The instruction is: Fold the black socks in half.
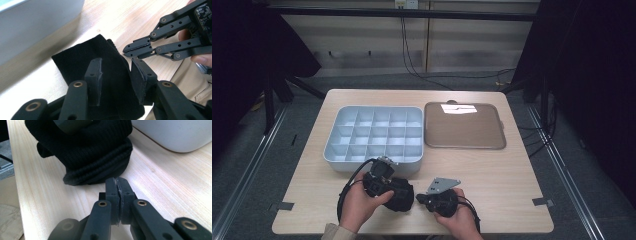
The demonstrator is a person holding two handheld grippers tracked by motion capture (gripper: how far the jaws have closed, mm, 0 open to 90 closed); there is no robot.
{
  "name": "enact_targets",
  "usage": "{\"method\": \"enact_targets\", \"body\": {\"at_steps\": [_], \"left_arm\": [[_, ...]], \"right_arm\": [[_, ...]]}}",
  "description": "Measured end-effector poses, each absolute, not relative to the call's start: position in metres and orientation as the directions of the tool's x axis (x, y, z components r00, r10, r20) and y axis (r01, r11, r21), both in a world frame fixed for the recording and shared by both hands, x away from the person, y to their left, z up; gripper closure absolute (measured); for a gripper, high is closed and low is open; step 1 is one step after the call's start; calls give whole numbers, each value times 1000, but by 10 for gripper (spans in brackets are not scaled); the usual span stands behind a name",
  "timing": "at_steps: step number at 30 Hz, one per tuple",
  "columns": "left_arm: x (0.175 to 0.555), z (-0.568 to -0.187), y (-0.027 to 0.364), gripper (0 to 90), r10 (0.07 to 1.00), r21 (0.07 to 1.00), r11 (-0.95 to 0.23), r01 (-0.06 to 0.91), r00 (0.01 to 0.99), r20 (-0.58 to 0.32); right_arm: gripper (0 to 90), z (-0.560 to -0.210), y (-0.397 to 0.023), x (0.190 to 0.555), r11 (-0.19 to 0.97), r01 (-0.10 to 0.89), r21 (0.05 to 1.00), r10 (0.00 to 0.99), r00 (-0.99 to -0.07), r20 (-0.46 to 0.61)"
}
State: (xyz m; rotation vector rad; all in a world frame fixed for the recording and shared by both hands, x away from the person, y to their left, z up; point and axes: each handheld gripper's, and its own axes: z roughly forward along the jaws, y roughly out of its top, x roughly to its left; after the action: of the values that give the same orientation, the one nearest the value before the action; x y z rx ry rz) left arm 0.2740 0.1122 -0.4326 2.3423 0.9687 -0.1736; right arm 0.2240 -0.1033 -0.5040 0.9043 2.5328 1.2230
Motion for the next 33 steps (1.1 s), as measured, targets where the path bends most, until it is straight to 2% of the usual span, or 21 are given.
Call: {"method": "enact_targets", "body": {"at_steps": [11,17,20,33], "left_arm": [[276,-425,119,605,610,490,-551,676,726,-317],[277,-423,125,558,628,498,-530,686,712,-313],[278,-422,131,496,647,508,-512,693,700,-303],[281,-439,152,440,702,458,-469,756,633,-327]], "right_arm": [[887,-504,-103,224,478,443,758,595,-799,91],[888,-504,-103,224,479,443,758,594,-799,91],[889,-504,-103,224,478,442,759,596,-798,90],[890,-505,-100,224,485,433,760,584,-807,87]]}}
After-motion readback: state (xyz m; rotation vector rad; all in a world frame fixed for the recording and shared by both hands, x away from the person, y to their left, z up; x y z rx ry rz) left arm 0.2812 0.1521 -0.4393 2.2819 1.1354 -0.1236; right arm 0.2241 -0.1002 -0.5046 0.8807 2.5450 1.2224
